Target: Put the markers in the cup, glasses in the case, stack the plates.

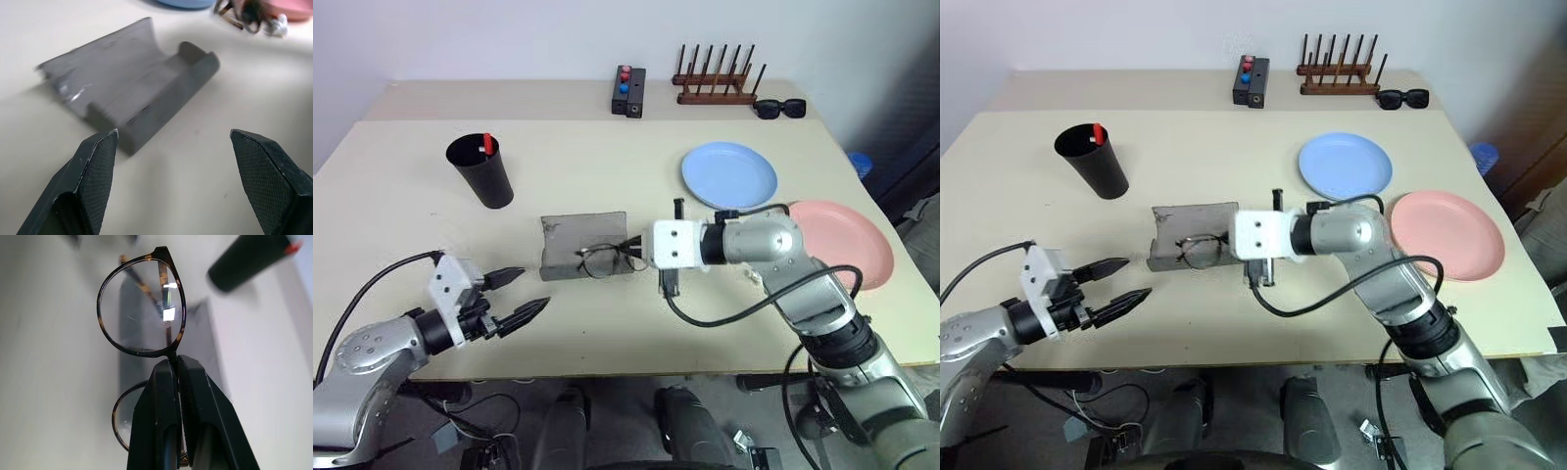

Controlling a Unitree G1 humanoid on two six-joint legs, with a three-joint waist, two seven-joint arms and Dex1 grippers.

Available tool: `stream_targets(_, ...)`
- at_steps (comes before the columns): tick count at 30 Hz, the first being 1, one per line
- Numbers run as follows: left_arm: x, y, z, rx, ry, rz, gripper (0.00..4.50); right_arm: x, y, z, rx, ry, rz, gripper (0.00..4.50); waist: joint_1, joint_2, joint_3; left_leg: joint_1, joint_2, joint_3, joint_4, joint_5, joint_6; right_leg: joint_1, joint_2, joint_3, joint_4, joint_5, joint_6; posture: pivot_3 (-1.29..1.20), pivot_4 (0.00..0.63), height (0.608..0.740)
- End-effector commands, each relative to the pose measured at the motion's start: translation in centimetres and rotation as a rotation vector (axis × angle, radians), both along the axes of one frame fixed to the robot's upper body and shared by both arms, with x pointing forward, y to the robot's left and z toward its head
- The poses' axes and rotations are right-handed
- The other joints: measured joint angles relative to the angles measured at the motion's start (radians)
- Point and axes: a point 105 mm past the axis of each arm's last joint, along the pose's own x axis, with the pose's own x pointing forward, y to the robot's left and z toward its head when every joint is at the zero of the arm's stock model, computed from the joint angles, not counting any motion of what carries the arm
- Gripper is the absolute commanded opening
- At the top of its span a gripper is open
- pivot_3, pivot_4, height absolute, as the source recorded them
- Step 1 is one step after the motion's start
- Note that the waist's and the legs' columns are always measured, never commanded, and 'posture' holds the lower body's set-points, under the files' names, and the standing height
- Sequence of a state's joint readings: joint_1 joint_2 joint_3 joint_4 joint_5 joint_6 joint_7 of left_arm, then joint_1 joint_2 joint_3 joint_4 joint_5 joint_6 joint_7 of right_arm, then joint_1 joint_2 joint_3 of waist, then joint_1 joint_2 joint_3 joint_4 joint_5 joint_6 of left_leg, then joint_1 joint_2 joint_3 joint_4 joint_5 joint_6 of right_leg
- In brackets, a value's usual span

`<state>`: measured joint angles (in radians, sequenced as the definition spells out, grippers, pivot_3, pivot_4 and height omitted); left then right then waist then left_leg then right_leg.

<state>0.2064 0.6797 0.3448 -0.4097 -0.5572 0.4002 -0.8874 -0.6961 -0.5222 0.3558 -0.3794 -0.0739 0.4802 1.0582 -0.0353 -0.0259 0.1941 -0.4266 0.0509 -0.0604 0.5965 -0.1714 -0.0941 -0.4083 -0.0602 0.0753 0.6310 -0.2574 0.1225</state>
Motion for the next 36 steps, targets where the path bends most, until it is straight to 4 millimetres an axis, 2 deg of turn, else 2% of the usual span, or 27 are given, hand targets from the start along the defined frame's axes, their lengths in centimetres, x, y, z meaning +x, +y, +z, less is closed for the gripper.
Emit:
stream_targets(1,-0.2,1.5,0.3,0.013,-0.043,0.022,3.79,0.4,1.5,2.3,0.105,0.039,-0.025,0.03,-0.007,0.000,0.000,0.000,0.000,0.000,0.000,0.000,0.000,0.000,0.000,0.000,0.000,0.001,-0.001,0.00,0.150,0.740)
stream_targets(6,-0.1,3.2,-0.2,0.002,-0.037,0.066,3.79,2.5,4.9,2.4,0.145,0.032,-0.077,0.03,-0.012,0.001,0.000,0.000,0.000,0.001,-0.003,0.000,0.000,-0.002,0.000,0.000,0.000,0.001,-0.001,0.00,0.150,0.740)
stream_targets(9,-0.2,3.5,-0.2,-0.004,-0.038,0.078,3.79,3.8,7.1,0.6,0.170,0.087,-0.128,0.03,-0.012,0.000,0.000,-0.001,0.000,0.001,-0.004,0.000,0.000,-0.003,0.000,0.000,0.000,0.001,-0.002,0.00,0.150,0.740)
stream_targets(11,-0.3,3.4,-0.2,-0.004,-0.038,0.079,3.79,4.1,7.6,-0.3,0.157,0.089,-0.140,0.03,-0.010,0.000,0.000,-0.001,0.000,0.001,-0.004,0.000,0.000,-0.003,0.000,0.000,0.000,0.001,-0.002,0.00,0.150,0.740)
stream_targets(14,-0.6,3.3,-0.3,0.002,-0.036,0.082,3.79,4.3,7.3,-1.2,0.127,0.106,-0.157,0.03,-0.008,0.000,0.000,-0.002,0.000,0.001,-0.004,0.000,0.000,-0.003,0.000,0.000,0.000,0.001,-0.002,0.00,0.150,0.740)
stream_targets(19,-1.1,2.9,-0.4,0.008,-0.028,0.076,3.79,4.0,5.3,-3.1,0.029,0.111,-0.175,0.03,-0.010,0.000,0.000,-0.001,0.000,0.001,-0.004,0.000,0.000,-0.003,0.000,0.000,0.000,0.001,-0.002,0.00,0.150,0.740)
stream_targets(23,-1.1,2.6,-0.4,0.008,-0.027,0.069,3.79,3.6,4.1,-3.7,-0.014,0.109,-0.186,0.03,-0.012,0.001,0.000,-0.001,0.000,0.001,-0.004,0.000,0.000,-0.004,0.000,0.000,0.000,0.001,-0.002,0.00,0.150,0.740)
stream_targets(28,-0.8,2.2,-0.4,0.007,-0.029,0.060,3.79,3.7,3.8,-4.1,-0.026,0.111,-0.208,0.03,-0.012,0.001,0.000,-0.001,0.001,0.001,-0.004,0.000,0.000,-0.004,0.000,0.000,0.000,0.001,-0.002,0.00,0.150,0.740)
stream_targets(31,-0.7,1.9,-0.2,0.006,-0.033,0.054,3.79,3.8,3.9,-4.1,-0.012,0.135,-0.209,0.97,-0.011,0.000,0.000,-0.001,0.001,0.002,-0.004,0.000,0.000,-0.004,0.000,0.000,0.000,0.000,-0.002,0.00,0.150,0.740)
stream_targets(36,-0.7,1.7,-0.1,0.002,-0.033,0.054,3.79,4.2,4.1,-3.5,0.016,0.108,-0.222,3.53,-0.011,0.001,0.000,-0.001,0.001,0.002,-0.004,0.000,0.000,-0.004,0.000,0.000,0.000,0.000,-0.002,0.00,0.150,0.740)
